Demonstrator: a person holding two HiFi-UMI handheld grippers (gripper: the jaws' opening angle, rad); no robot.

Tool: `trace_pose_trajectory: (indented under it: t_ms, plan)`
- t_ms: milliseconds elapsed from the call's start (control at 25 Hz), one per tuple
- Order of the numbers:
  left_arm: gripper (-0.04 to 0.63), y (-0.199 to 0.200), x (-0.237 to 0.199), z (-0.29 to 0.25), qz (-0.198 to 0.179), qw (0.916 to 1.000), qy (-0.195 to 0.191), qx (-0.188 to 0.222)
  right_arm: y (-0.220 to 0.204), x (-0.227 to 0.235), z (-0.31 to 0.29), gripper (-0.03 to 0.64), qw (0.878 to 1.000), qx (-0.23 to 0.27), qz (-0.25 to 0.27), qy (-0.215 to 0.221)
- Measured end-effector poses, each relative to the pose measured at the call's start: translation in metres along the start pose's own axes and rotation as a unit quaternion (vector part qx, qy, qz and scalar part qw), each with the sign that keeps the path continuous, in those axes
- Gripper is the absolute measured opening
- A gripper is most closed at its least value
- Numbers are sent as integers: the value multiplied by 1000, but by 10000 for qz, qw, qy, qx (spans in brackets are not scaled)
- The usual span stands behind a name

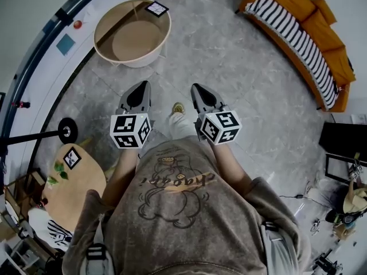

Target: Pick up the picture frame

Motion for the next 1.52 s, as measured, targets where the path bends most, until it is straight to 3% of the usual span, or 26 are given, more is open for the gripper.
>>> trace_pose_trajectory:
  t_ms: [600,1120,1520]
  plan:
    - [18,63,-33,-119,-73,9995,295,105,70,80,-100,20,9995,-98,83,272]
    - [18,69,-55,-138,33,9974,703,131,78,96,-141,20,9979,-280,93,575]
    - [18,76,-82,-178,50,9982,581,138,84,109,-179,20,9983,-294,71,492]
Point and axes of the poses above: the fingertips, and each gripper's own axes: z backward along the fingers, x to its right, y out of its top, the point moved 1 cm from there along z, backward along the fingers, and after that the axes turned 5 degrees about -y, right-handed, at the moved point
